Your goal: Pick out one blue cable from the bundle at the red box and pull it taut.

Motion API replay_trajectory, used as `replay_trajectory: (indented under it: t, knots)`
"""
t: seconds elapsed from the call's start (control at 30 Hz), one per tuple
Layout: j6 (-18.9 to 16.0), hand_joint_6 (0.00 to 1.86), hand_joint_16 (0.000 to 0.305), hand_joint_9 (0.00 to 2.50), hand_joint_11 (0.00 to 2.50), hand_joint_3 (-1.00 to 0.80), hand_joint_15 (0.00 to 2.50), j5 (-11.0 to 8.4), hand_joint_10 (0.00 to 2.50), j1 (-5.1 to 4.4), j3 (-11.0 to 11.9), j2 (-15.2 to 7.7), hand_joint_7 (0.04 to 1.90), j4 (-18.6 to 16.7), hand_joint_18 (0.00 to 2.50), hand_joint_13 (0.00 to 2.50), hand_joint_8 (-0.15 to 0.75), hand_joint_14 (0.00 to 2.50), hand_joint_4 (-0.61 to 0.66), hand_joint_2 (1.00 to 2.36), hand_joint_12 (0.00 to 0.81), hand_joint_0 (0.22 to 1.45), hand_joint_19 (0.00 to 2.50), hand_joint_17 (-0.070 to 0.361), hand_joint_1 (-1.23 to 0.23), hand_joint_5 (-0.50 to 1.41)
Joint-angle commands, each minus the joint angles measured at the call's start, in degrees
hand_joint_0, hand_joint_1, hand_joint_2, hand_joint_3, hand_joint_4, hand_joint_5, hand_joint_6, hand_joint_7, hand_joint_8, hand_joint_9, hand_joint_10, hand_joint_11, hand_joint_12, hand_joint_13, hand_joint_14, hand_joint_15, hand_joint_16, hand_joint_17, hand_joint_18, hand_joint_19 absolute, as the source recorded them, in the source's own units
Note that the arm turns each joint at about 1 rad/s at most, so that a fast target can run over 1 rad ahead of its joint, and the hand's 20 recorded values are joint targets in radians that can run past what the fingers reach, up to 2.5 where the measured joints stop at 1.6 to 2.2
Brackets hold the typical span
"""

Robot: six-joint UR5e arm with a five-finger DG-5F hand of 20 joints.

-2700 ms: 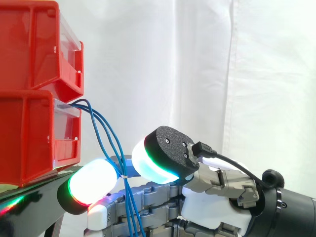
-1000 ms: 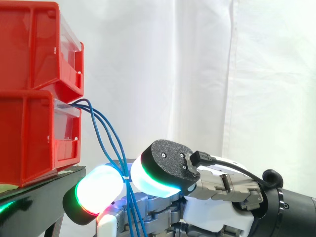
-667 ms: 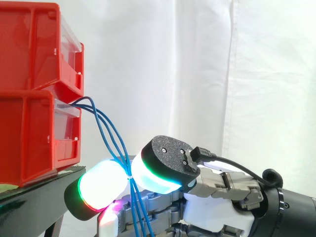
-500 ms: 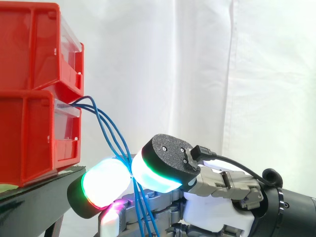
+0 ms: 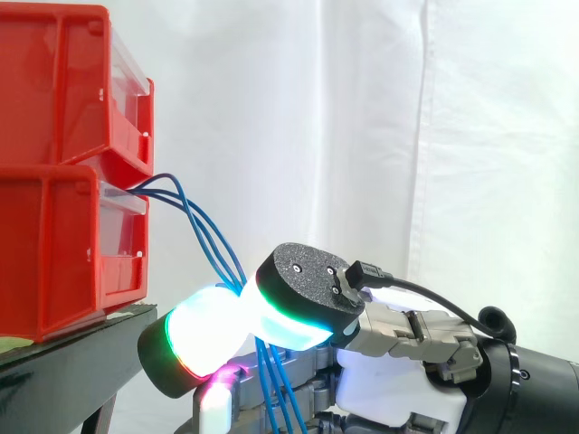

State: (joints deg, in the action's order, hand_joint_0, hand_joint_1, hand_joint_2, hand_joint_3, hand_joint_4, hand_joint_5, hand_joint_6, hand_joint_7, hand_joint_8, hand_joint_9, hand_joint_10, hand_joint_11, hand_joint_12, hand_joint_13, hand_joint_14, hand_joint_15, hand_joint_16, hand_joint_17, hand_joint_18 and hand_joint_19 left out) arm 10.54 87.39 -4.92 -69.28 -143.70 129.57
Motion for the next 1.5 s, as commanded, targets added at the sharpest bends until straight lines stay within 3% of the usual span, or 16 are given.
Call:
replay_trajectory:
  t: [0.0, 0.2, 0.33, 0.37, 0.6, 0.67, 0.8, 0.93, 1.2, 1.47]
  knots:
    - [-0.96, 0.97, 0.04, 0.95, 0.6, -0.19, 0.5, 0.06, 0.02, 0.0, 0.11, 0.0, 0.79, 0.77, 0.74, 0.82, 0.218, 0.02, 0.02, 1.02, 0.288, 0.57, 0.69, 0.09, -0.64, -0.16]
    - [-3.15, 0.97, 0.04, 0.97, 0.62, -0.25, 0.51, 0.06, 0.02, 0.0, 0.73, 0.09, 0.8, 3.58, 0.75, 0.83, 0.213, 0.02, 0.03, 1.02, 0.289, 0.58, 0.7, 0.089, -0.64, -0.16]
    - [-3.15, 0.95, 0.041, 0.97, 0.61, -0.4, 0.52, 0.15, 0.02, 0.17, 1.69, 0.09, 0.77, 5.17, 0.76, 0.84, 0.215, 0.02, 0.05, 1.01, 0.293, 0.54, 0.69, 0.093, -0.63, -0.17]
    - [-3.15, 0.94, 0.044, 0.96, 0.61, -0.49, 0.52, 0.15, 0.02, 0.26, 2.13, 0.09, 0.76, 5.96, 0.77, 0.84, 0.215, 0.02, 0.05, 1.0, 0.305, 0.51, 0.68, 0.098, -0.6, -0.17]
    - [-3.24, 0.92, 0.048, 0.96, 0.6, -0.5, 0.5, 0.5, 0.02, 0.53, 2.66, 0.09, 0.72, 6.84, 0.78, 0.84, 0.23, 0.02, 0.08, 1.0, 0.325, 0.46, 0.68, 0.108, -0.46, -0.17]
    - [-3.33, 0.92, 0.047, 0.96, 0.61, -0.5, 0.51, 0.59, 0.02, 0.53, 2.75, 0.09, 0.71, 6.75, 0.77, 0.84, 0.223, 0.02, 0.07, 1.0, 0.318, 0.47, 0.69, 0.106, -0.35, -0.17]
    - [-3.42, 0.91, 0.045, 0.95, 0.61, -0.5, 0.52, 0.67, 0.02, 0.53, 2.75, 0.09, 0.74, 6.84, 0.74, 0.83, 0.213, 0.02, 0.05, 1.0, 0.307, 0.5, 0.71, 0.1, -0.29, -0.17]
    - [-3.24, 0.9, 0.042, 0.95, 0.6, -0.48, 0.52, 0.5, 0.02, 0.53, 2.66, 0.09, 0.78, 6.84, 0.72, 0.82, 0.206, 0.02, 0.04, 1.0, 0.297, 0.54, 0.73, 0.094, -0.35, -0.17]
    - [-2.63, 0.92, 0.042, 0.97, 0.61, -0.23, 0.52, 0.41, 0.02, 0.7, 2.66, 0.0, 0.79, 6.84, 0.74, 0.83, 0.209, 0.02, 0.03, 1.02, 0.298, 0.54, 0.72, 0.094, -0.57, -0.16]
    - [-1.84, 0.94, 0.044, 0.98, 0.62, -0.12, 0.52, 0.32, 0.02, 0.79, 2.57, 0.09, 0.79, 6.84, 0.77, 0.84, 0.218, 0.02, -0.01, 1.02, 0.302, 0.55, 0.69, 0.098, -0.68, -0.16]
